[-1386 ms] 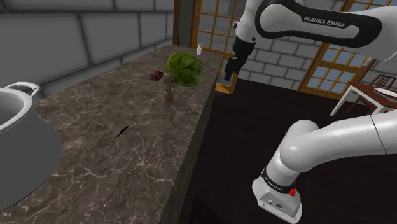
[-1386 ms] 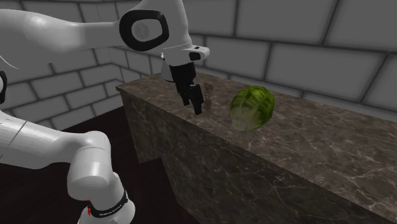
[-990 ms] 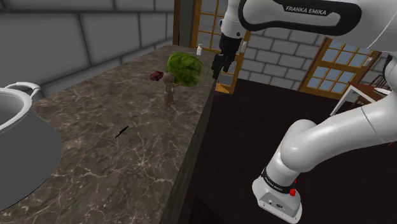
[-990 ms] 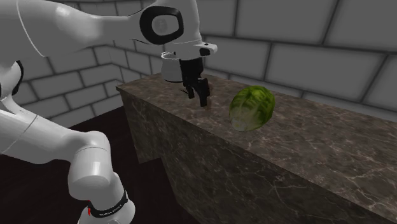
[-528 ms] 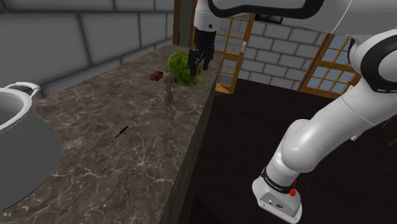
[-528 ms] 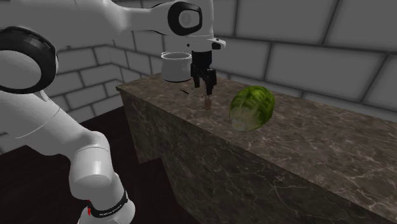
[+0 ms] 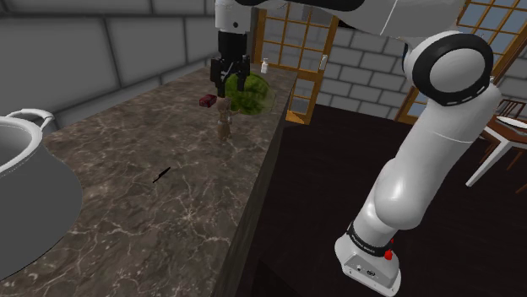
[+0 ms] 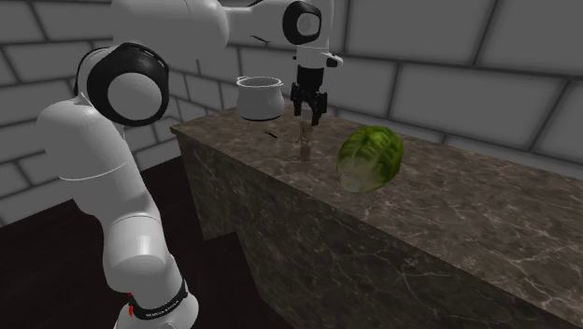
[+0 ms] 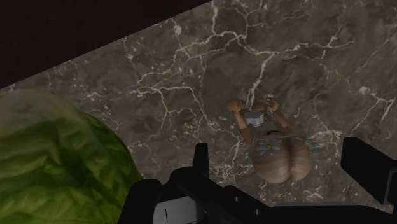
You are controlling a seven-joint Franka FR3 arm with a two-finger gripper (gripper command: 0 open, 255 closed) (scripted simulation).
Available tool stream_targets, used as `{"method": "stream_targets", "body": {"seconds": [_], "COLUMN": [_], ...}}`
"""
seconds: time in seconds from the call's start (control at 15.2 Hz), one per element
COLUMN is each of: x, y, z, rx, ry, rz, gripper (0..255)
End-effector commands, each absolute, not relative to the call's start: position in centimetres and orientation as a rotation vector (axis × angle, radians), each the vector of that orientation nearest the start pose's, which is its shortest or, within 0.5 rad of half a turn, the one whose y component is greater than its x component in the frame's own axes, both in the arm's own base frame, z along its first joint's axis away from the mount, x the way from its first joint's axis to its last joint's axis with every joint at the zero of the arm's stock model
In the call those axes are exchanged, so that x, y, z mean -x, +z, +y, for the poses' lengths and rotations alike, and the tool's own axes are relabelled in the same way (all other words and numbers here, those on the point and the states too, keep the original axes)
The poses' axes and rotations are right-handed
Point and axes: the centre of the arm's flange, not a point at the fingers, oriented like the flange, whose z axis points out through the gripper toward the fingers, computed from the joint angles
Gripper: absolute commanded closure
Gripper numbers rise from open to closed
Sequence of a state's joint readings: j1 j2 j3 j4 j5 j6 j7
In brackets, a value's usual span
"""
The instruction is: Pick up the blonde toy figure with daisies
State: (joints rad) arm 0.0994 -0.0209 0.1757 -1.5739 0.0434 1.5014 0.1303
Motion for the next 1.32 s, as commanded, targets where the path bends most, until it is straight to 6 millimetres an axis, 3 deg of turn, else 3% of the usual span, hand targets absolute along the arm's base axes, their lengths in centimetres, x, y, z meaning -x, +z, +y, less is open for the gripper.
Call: {"method": "stream_targets", "body": {"seconds": [0.0, 0.59, 0.66, 1.25], "x": [-53.6, -53.6, -53.6, -53.6], "y": [62.8, 58.8, 58.8, 58.8], "z": [16.8, 16.8, 16.8, 16.8], "rx": [3.089, 3.089, 3.089, 3.089], "ry": [0.121, 0.121, 0.121, 0.121], "rz": [-0.237, -0.237, -0.237, -0.237], "gripper": [0, 0, 255, 255]}}
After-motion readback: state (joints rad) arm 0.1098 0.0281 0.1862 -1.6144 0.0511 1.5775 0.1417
